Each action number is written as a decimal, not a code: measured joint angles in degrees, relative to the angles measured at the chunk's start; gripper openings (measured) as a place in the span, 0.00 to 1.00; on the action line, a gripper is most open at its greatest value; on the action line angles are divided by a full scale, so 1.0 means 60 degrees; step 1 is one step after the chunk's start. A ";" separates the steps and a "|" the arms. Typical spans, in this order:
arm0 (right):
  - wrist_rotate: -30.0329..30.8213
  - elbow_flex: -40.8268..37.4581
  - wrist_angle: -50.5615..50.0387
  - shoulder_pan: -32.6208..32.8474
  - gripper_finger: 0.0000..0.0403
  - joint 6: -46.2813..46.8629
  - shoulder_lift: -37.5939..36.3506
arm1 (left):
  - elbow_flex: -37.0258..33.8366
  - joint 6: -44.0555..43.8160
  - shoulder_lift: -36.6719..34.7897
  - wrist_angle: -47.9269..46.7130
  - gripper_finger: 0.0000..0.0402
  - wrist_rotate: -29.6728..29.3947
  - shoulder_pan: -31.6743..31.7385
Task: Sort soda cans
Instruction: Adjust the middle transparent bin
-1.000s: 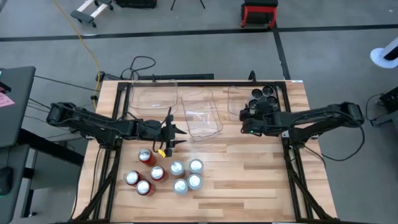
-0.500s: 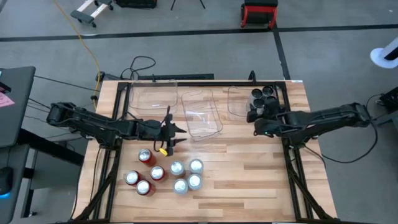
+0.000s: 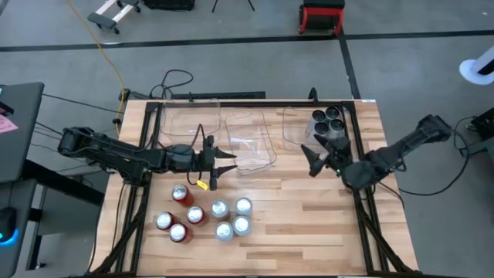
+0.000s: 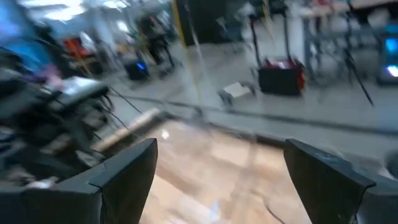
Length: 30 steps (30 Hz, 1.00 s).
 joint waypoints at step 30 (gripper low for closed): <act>-0.1665 0.0612 0.5903 0.0933 0.25 -0.6049 0.2615 | 0.2282 -0.0312 0.3425 -0.2047 0.50 0.0129 0.0246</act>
